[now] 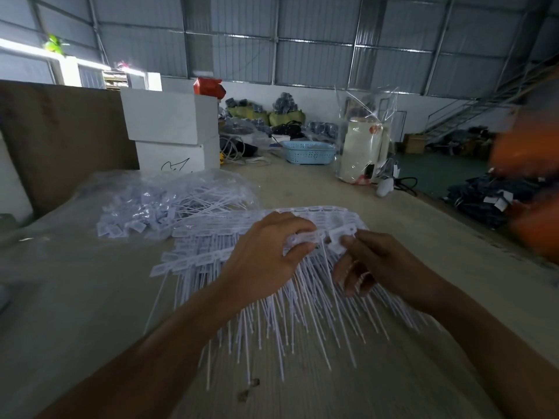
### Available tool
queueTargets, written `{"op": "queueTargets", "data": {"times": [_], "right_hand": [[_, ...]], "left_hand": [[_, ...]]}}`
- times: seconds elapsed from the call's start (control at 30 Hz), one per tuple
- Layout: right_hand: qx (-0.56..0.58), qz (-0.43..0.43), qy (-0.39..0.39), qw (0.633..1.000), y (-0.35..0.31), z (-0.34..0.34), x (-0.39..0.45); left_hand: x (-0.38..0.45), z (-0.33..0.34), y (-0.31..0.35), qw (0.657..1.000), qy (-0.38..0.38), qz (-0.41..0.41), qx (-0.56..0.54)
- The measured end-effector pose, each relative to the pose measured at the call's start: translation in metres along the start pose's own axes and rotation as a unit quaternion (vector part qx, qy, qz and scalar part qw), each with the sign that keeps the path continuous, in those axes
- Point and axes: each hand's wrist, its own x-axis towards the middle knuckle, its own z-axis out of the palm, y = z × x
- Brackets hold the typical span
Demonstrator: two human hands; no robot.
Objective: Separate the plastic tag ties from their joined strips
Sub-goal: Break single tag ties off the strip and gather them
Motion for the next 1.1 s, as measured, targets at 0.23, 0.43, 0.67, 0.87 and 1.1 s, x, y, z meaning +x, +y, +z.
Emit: {"op": "queueTargets", "data": {"times": [0.23,0.43,0.67,0.87,1.1], "right_hand": [[-0.052,-0.015,0.123,0.991,-0.002,-0.003,0.004],[-0.001,-0.002,0.082,0.997,-0.003,0.001,-0.001],[0.110,0.036,0.003,0.993,-0.003,0.009,-0.001],[0.155,0.048,0.025,0.986,-0.007,0.013,-0.002],[0.081,0.054,0.088,0.991,-0.006,0.014,0.001]], "left_hand": [[-0.002,0.007,0.004,1.000,-0.015,0.008,0.006],[-0.003,0.006,0.007,1.000,-0.004,0.000,0.001],[-0.004,0.007,0.014,1.000,0.016,-0.006,-0.020],[-0.001,0.000,0.011,0.998,-0.034,-0.007,-0.047],[-0.002,-0.007,0.000,0.997,-0.026,-0.017,0.072]]}}
